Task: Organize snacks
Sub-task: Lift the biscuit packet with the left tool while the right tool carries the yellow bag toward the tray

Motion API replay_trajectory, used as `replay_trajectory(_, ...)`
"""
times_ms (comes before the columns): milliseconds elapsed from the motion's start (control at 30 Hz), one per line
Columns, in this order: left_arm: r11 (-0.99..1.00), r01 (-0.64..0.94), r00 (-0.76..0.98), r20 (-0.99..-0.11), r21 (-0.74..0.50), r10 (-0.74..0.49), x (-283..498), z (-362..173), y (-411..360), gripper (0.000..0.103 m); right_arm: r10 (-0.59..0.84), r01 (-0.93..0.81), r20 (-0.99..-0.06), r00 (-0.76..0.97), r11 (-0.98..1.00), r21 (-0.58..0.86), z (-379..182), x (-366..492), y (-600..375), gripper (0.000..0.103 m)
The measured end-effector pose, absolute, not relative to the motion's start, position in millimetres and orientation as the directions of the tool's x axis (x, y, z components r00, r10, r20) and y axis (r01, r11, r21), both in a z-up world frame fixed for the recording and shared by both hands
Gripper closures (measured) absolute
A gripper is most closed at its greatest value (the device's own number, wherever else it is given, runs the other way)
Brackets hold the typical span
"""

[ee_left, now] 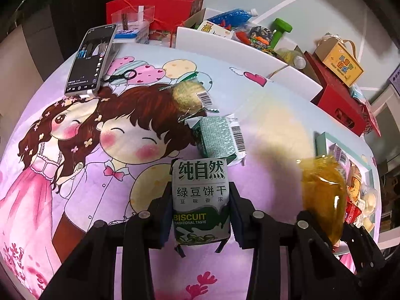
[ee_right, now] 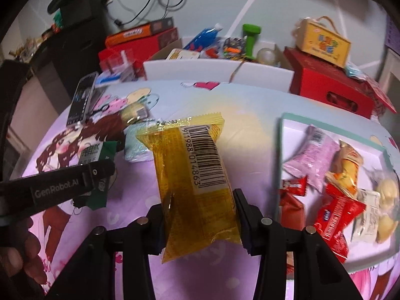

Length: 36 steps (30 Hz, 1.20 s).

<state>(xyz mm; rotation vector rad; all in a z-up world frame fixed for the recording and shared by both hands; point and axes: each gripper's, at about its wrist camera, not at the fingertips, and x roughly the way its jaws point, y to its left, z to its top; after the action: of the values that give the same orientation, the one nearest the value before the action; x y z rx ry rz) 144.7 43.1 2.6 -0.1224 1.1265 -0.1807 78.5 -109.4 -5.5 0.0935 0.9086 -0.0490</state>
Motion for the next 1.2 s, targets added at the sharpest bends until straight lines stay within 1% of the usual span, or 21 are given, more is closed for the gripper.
replay_trajectory(133,0.979,0.095,0.432,-0.878,-0.181,-0.204,143,9,39,0.062,-0.007,0.116,-0.772,0.636,0.99,0.086,0,71,-120,0.055)
replay_trajectory(467,0.979,0.152,0.469,-0.861,-0.138,-0.194,136,25,12,0.062,-0.063,0.183,-0.728,0.683,0.979,0.088,13,63,-149,0.055)
replay_trajectory(767,0.968,0.226,0.458,-0.864,-0.113,-0.208,130,26,-19,0.062,-0.104,0.263,-0.715,0.691,0.958,0.115,20,58,-187,0.055)
replay_trajectory(1200,0.952,0.302,0.438,-0.879,-0.055,-0.19,122,20,-53,0.062,-0.2,0.431,-0.711,0.674,0.888,0.159,27,32,-268,0.055)
